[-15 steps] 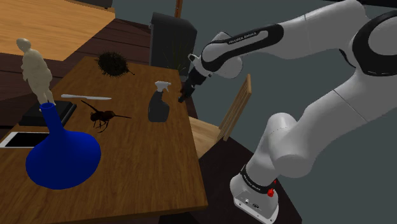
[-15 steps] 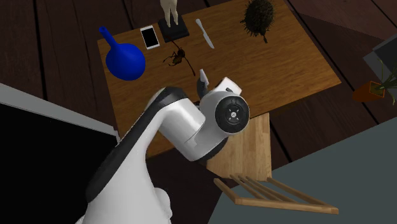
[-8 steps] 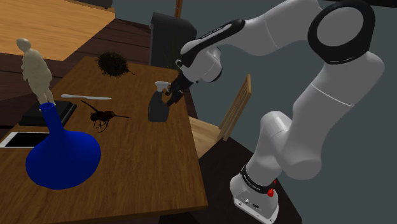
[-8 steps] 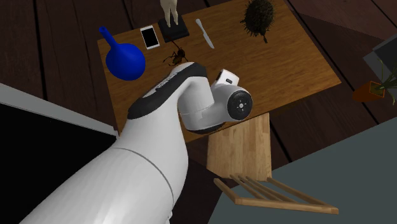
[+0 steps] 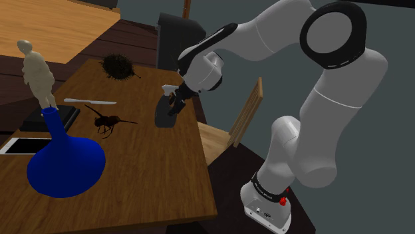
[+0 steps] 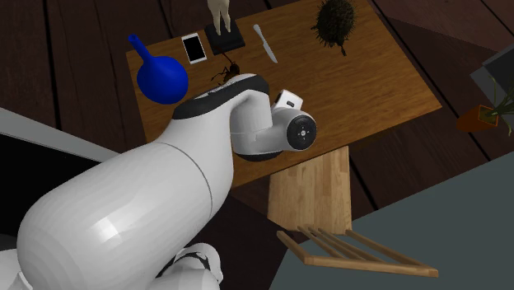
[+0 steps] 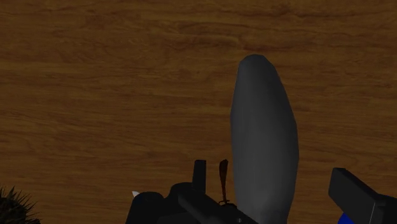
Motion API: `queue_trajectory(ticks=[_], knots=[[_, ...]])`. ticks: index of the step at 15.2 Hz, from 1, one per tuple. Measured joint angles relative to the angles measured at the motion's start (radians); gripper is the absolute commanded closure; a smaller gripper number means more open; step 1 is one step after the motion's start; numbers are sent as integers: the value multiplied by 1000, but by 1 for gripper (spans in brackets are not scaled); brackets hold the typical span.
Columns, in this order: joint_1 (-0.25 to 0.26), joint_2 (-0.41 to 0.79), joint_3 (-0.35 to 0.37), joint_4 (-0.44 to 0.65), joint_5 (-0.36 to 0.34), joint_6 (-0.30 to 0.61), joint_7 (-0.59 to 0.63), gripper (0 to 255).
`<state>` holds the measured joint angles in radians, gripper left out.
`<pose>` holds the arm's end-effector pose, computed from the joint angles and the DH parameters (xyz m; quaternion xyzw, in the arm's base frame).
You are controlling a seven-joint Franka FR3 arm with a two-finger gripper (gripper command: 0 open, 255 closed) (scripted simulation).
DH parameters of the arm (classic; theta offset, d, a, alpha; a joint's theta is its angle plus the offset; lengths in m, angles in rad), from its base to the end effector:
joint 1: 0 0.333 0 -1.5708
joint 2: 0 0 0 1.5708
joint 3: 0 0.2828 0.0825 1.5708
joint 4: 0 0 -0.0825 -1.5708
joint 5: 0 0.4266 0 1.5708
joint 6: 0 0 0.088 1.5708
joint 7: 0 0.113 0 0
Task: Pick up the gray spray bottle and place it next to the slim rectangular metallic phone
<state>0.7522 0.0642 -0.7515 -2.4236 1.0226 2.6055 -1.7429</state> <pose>0.5213 -0.0192 0.2241 -0.8708 -0.4127 -0.2413 0.1149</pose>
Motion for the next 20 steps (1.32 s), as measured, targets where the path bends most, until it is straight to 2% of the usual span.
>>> queue_trajectory(ticks=[5, 6, 16, 20], knots=[[0, 5, 1, 2, 9, -1, -6, 0], [0, 5, 1, 2, 9, -1, -6, 255], [0, 5, 1, 2, 9, 0, -6, 255], [5, -44, -7, -6, -75, 3, 64, 255]])
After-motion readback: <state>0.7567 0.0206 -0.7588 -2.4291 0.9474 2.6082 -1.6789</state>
